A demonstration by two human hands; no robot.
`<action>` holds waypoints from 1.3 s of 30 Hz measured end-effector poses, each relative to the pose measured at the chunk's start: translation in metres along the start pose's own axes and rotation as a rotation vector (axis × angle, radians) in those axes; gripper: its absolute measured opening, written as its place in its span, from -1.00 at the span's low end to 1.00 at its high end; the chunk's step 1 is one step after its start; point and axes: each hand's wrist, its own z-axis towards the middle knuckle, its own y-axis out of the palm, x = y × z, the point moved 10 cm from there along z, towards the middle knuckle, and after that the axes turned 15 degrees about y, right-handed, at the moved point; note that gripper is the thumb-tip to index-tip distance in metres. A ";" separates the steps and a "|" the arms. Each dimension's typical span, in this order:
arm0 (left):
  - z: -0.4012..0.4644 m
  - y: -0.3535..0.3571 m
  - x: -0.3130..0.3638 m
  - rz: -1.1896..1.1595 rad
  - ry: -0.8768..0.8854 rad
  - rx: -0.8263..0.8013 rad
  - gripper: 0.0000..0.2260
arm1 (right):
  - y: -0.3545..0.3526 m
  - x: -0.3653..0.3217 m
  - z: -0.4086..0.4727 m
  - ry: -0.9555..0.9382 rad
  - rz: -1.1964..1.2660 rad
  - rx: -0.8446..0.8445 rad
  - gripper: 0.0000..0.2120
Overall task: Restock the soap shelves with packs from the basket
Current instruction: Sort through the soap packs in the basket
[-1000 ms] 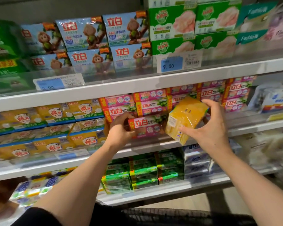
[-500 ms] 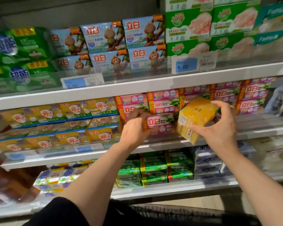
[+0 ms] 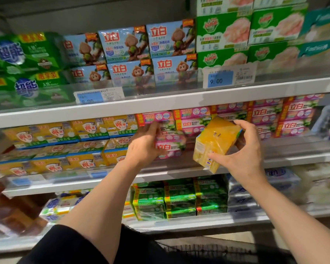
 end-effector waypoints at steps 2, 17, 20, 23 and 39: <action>-0.007 0.000 -0.005 0.156 0.070 -0.035 -0.33 | 0.014 -0.008 -0.006 -0.041 -0.058 -0.021 -0.06; -0.021 -0.027 0.066 -0.270 0.089 0.122 -0.30 | 0.073 -0.002 -0.027 0.062 -0.090 -0.228 0.12; -0.031 -0.011 0.074 -0.209 -0.054 0.017 -0.12 | 0.084 -0.023 -0.042 -0.023 -0.061 -0.240 0.06; -0.041 -0.017 0.050 -0.206 -0.209 0.073 -0.29 | 0.095 -0.046 -0.060 -0.198 -0.216 -0.243 0.07; -0.137 -0.091 -0.084 -1.180 -0.390 0.691 -0.44 | 0.109 -0.043 -0.066 -0.046 -0.235 -0.341 -0.07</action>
